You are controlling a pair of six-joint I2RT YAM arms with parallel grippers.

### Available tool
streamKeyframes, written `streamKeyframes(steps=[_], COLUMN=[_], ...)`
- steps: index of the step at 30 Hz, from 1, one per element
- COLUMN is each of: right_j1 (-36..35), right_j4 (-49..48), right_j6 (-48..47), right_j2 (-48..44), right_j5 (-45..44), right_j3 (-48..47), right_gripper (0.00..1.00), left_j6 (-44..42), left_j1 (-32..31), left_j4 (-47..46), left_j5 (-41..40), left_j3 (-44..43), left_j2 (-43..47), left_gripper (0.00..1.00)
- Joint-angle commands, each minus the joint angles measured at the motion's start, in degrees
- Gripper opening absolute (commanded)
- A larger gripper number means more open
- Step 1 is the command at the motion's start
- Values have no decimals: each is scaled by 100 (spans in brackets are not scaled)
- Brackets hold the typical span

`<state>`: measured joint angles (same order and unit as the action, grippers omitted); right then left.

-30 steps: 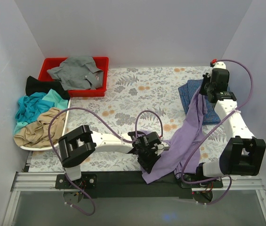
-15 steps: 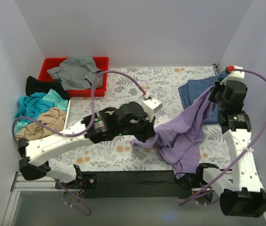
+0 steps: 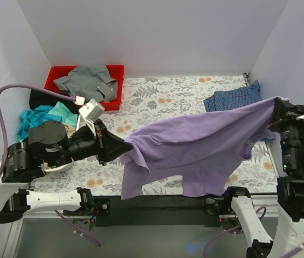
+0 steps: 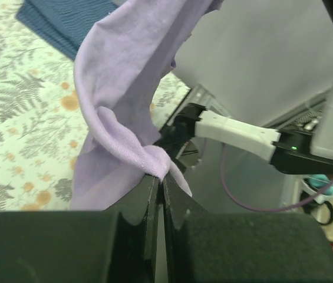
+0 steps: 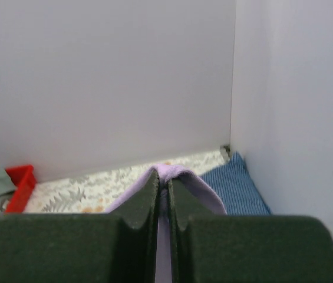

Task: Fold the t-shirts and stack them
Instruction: Flatten the tshirt out

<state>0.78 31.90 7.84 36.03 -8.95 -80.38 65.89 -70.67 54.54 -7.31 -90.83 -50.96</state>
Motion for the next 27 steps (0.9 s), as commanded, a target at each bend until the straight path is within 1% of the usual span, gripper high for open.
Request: streamKeyframes(steps=[1,4,7,9,10,12,13,14,15,16,17,19,20,21,22,23,24,25,26,27], right_j1=[37,37,37,37,37,37,37,37,37,37,37,37,37,37,37,37,37,37,28,37], right_j4=[185,202,124,89,-86,-245,-524,-701,-798,-886,-1105,-1352,-1588,-1712,-1861,-2002,-2238,-2302,-2311,-2329], right_j6=[-186,-221,-239,-212,-134,-63,-37,-19,-10,-10,51,113,130,148,165,166,174,174,183,166], right_j2=[-26,9,184,386,448,650,703,817,896,993,1194,1388,1572,1669,1766,1985,2143,2502,2705,2890], right_j5=[104,104,200,262,358,446,464,403,351,307,306,271,228,157,70,95,130,183,183,183], right_j3=[-759,-1084,-1120,-1059,-876,-656,-489,-96,38,162,398,671,803,1039,1146,1260,1340,1341,1280,1192], right_gripper=[1,1,1,1,1,1,1,1,1,1,1,1,1,1,1,1,1,1,1,1], left_j6=[82,196,231,258,293,328,354,355,328,302,145,-66,-294,-374,-427,-384,-436,-428,-462,-541], left_j1=[-17,-17,-17,-17,-17,-25,-17,-17,-17,1,79,754,1070,1630,1879,2099,2563,2820,3066,3547], left_j4=[231,504,662,846,926,1145,1216,1251,1217,1164,911,542,9,-257,-521,-759,-1335,-1637,-2223,-2403], left_j5=[888,890,801,164,-110,-716,-1546,-1902,-2306,-2910,-3108,-3075,-2648,-2444,-2303,-2371,-2363,-2310,-1727,-1356], left_j3=[-408,-427,-497,-699,-778,-928,-954,-954,-850,-823,-788,-639,-481,-315,-26,82,187,345,372,338], left_j2=[-203,-371,-502,-695,-783,-1081,-1231,-1363,-1477,-1809,-1978,-2530,-2716,-2857,-3006,-3338,-3463,-3613,-3910,-4139], left_gripper=[0,0,0,1,1,5,5,7,8,8,8,8,8,8,8,0,0,0,0,0])
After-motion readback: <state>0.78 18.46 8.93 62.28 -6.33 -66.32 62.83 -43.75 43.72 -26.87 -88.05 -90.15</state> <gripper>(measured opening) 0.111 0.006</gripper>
